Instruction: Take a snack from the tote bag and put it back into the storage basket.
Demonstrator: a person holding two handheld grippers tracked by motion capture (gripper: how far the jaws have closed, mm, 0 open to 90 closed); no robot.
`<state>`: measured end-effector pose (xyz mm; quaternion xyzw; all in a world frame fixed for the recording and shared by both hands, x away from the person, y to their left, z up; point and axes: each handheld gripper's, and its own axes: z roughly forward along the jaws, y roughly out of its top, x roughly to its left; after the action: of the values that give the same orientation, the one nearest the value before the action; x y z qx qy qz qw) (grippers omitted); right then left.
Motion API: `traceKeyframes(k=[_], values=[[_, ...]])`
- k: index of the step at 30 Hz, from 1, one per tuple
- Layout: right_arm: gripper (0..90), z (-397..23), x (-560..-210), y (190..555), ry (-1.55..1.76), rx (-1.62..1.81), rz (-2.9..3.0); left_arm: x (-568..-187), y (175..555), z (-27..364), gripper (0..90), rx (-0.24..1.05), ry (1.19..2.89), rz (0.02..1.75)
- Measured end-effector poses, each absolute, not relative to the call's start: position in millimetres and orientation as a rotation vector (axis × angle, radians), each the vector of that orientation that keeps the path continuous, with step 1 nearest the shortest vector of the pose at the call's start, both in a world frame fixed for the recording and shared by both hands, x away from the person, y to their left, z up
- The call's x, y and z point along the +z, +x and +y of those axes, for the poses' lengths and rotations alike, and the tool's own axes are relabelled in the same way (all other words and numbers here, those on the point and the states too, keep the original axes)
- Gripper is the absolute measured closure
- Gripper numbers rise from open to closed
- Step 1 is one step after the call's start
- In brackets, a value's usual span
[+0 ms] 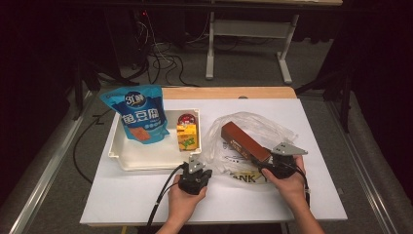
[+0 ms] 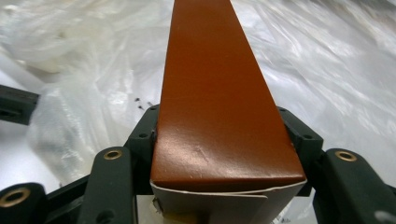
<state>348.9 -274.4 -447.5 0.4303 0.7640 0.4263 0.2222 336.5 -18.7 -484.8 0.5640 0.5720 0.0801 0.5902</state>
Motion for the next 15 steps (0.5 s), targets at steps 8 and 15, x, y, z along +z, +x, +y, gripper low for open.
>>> traceKeyframes(k=[8,15], values=[[43.5,-275.3,-467.3,351.2,1.311,1.107,2.058,-485.1,335.5,-19.0,90.0,0.187,1.316,1.33],[31.5,-274.6,-465.2,346.6,1.295,1.141,2.06,-485.2,335.3,-18.2,90.0,0.184,1.318,1.327]])
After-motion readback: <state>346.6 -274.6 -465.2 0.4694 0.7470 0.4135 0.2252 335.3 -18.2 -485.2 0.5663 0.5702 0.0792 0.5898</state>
